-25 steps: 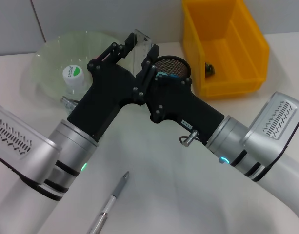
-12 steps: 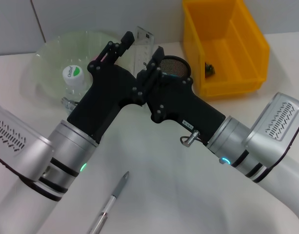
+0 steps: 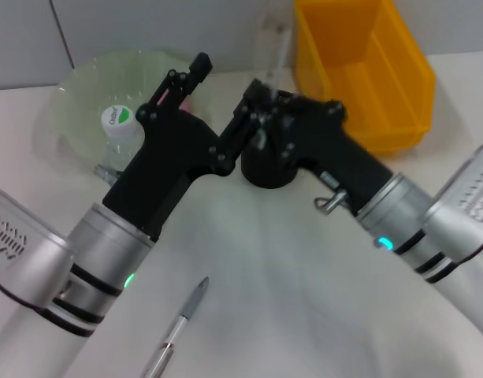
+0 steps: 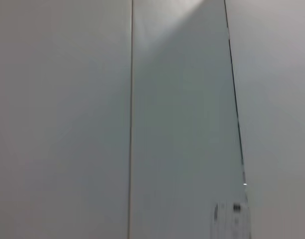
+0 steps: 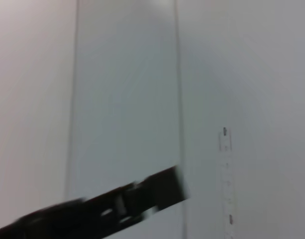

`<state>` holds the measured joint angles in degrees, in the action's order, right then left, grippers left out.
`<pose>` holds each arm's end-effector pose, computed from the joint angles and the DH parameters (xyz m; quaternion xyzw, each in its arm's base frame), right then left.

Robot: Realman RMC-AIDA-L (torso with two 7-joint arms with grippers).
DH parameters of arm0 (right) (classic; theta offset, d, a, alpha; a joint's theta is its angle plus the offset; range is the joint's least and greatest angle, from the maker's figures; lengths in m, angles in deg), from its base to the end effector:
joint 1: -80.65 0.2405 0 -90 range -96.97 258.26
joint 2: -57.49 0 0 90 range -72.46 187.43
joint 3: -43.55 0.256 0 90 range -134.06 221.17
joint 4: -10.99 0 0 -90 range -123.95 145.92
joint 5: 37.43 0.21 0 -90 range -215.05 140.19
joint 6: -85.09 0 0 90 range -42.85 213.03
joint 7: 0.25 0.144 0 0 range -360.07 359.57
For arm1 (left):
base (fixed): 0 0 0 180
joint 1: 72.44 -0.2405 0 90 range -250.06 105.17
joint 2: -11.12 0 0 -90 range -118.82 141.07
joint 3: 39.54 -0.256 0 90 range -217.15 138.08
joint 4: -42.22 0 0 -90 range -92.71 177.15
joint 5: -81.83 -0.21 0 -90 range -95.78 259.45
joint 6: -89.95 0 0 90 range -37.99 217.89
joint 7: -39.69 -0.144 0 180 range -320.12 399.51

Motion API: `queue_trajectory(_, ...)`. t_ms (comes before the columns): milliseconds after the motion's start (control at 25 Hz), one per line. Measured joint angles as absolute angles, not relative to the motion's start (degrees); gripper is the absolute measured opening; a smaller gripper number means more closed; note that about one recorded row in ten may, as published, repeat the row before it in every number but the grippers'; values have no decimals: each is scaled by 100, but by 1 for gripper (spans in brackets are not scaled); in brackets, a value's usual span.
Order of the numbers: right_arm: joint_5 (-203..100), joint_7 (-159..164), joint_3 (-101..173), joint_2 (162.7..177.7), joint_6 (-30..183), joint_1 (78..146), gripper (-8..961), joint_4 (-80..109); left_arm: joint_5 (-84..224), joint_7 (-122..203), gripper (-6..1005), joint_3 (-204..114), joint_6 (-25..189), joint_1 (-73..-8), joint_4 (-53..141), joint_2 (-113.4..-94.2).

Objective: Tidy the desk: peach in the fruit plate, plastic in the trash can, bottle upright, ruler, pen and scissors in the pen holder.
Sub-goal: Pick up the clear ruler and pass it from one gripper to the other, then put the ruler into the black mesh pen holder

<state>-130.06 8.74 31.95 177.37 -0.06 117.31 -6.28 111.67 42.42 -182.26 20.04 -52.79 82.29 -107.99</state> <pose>0.2093 0.3127 -0.0781 -0.7885 0.1046 0.4552 0.4001 -0.1666 0.2815 -0.0868 -0.7742 -0.0830 -0.4882 0.3942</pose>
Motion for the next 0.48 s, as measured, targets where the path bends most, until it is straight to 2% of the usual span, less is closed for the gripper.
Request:
queue_trajectory(240,-13001,901,3577,17704,-202,11645,35,-206,10722,4830,661,-18155,1973,-5348,8068,-10762)
queue_trajectory(480,-12970,960,3619,17686,-29,11869,42,32,10386,5227,661,-18099,1791,-5356,7761,-10760)
